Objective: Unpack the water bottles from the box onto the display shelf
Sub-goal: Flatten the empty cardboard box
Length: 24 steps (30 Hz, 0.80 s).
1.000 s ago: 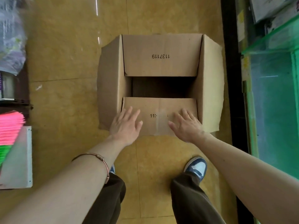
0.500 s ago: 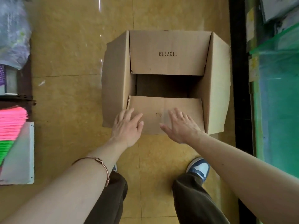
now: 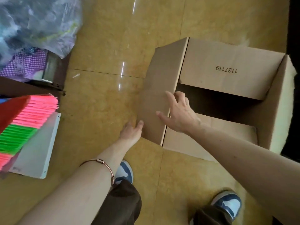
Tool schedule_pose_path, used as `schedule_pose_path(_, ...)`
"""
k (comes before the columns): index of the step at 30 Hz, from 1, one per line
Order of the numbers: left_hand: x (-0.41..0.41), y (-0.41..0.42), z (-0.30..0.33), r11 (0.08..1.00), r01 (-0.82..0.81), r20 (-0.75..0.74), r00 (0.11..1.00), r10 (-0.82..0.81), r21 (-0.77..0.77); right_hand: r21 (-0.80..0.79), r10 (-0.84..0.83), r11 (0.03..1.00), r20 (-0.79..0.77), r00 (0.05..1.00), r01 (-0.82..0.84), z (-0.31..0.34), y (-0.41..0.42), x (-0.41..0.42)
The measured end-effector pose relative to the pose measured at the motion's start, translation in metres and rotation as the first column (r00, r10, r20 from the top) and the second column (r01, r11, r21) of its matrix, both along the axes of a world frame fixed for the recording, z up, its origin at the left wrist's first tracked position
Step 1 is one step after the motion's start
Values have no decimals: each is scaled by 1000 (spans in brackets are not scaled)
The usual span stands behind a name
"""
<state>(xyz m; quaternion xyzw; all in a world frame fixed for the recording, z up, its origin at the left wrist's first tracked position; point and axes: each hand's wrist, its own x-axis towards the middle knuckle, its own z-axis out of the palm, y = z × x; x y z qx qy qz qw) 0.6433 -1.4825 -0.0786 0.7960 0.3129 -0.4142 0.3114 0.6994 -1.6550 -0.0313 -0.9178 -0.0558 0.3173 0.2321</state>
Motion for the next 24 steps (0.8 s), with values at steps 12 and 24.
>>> schedule_pose_path(12, 15, 37, 27, 979, -185, 203, 959, 198, -83, 15, -89, 996, -105, 990, 91, 15, 7, -11)
schedule_pose_path(24, 21, -65, 156, 842, 534, 393, 762, -515, 69, 15, -172, 984, -169, 970, 177, 117, -41, -23)
